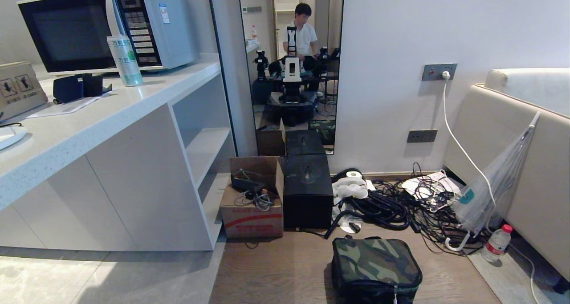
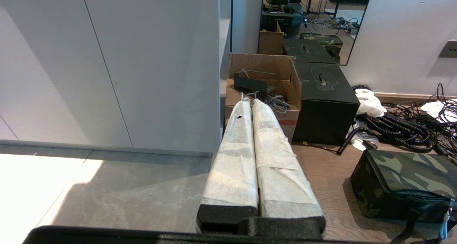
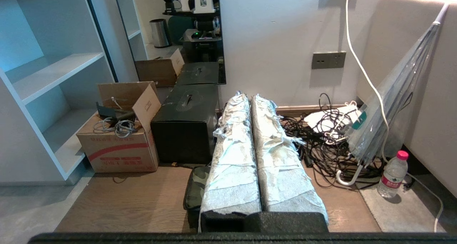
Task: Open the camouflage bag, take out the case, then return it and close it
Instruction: Open the top of the storage box
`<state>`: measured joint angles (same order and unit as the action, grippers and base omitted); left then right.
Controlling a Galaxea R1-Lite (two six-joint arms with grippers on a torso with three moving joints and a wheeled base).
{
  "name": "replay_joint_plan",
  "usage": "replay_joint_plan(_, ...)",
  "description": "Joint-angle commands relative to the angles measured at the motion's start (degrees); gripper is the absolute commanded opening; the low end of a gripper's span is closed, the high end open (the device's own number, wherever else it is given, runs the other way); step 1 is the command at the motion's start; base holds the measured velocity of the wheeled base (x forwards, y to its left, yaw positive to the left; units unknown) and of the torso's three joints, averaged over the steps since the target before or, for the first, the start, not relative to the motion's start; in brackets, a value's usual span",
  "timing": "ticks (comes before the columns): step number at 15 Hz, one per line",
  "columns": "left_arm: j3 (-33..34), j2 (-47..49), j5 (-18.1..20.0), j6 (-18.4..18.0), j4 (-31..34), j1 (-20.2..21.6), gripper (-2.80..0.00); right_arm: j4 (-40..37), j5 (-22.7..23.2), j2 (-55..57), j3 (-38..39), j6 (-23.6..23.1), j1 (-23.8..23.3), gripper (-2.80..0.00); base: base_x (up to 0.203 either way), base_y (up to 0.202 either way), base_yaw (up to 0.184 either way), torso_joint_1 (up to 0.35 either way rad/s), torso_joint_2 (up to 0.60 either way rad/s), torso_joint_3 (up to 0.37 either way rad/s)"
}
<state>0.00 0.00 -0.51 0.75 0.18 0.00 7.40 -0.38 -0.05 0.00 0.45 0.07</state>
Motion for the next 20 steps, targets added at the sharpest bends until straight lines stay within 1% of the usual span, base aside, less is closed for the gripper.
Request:
replay_joint_plan(1, 0.0, 0.0, 0.0, 0.0, 0.0, 0.0, -2.8, 0.1, 0.0, 0.0, 2.3, 0.0, 0.0, -2.8, 0.0, 0.0, 0.0, 0.0, 0.0, 0.0)
replay_joint_plan(20, 0.0, 0.0, 0.0, 0.0, 0.0, 0.0, -2.8, 0.1, 0.0, 0.0, 2.3, 0.0, 0.0, -2.8, 0.0, 0.0, 0.0, 0.0, 0.0, 0.0)
